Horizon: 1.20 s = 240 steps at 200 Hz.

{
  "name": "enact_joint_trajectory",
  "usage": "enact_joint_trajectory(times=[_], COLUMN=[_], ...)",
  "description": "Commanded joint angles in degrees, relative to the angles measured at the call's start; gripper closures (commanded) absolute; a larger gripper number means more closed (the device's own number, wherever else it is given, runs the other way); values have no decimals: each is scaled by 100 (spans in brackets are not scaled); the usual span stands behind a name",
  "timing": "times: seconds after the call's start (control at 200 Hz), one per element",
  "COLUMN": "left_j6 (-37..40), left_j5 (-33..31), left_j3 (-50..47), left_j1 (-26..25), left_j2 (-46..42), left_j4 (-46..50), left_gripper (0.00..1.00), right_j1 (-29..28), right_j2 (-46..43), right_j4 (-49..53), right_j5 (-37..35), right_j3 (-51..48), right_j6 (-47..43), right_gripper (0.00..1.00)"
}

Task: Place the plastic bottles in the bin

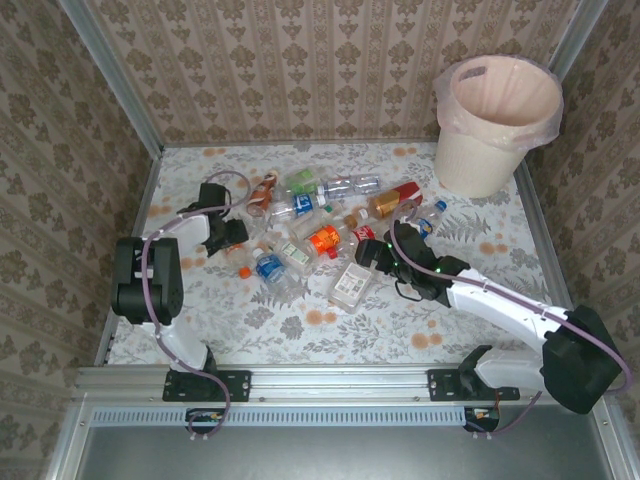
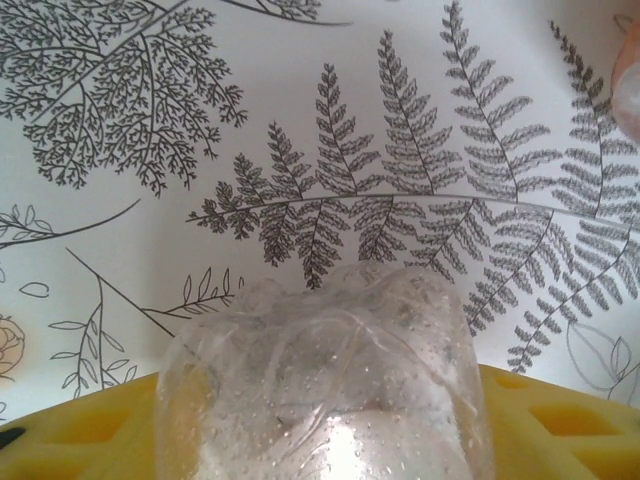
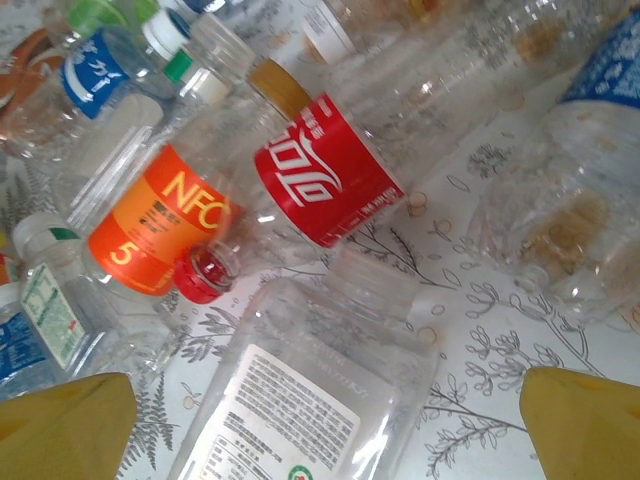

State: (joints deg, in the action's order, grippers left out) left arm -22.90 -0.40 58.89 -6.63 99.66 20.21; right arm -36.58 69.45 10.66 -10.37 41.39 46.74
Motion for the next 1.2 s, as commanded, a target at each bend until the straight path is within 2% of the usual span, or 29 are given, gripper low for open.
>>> enact_joint_trajectory(times=[0.0, 0.31, 0.435, 0.545, 0.635, 0.79, 0.81, 0.985, 1.195], left_j6=[13, -314, -614, -921, -1250, -1705, -1725, -1833, -1938], left_j5=[131, 303, 616, 939, 1308, 1914, 1977, 2518, 2694], left_j3=[-211, -820, -835, -729, -640, -317, -264, 162, 367], left_j1=[64, 60, -246, -844, -1363, -1912, -2114, -2587, -2898], left_j2=[-144, -1904, -2594, -2884, -2796, -2280, -2222, -1766, -1495], left_j4=[-128, -666, -948, -1528, -2292, -3280, -3357, -3847, -4096], left_gripper=[41, 46, 47, 47, 47, 48, 48, 48, 49], right_j1=[16, 19, 21, 19, 19, 19, 23, 36, 97], right_j2=[-252, -713, -658, -481, -329, -124, -97, 99, 423], right_j4=[-287, -1344, -1920, -2375, -2858, -3659, -3692, -3344, -2974], right_j5=[-157, 450, 938, 1503, 2008, 2803, 2851, 2809, 3037], right_j3=[-59, -301, -357, -335, -333, -272, -238, 138, 606], right_j6=[-524, -1208, -1207, -1198, -1104, -1053, -1082, -1169, -1404], right_gripper=[0, 0, 0, 0, 0, 0, 0, 0, 0])
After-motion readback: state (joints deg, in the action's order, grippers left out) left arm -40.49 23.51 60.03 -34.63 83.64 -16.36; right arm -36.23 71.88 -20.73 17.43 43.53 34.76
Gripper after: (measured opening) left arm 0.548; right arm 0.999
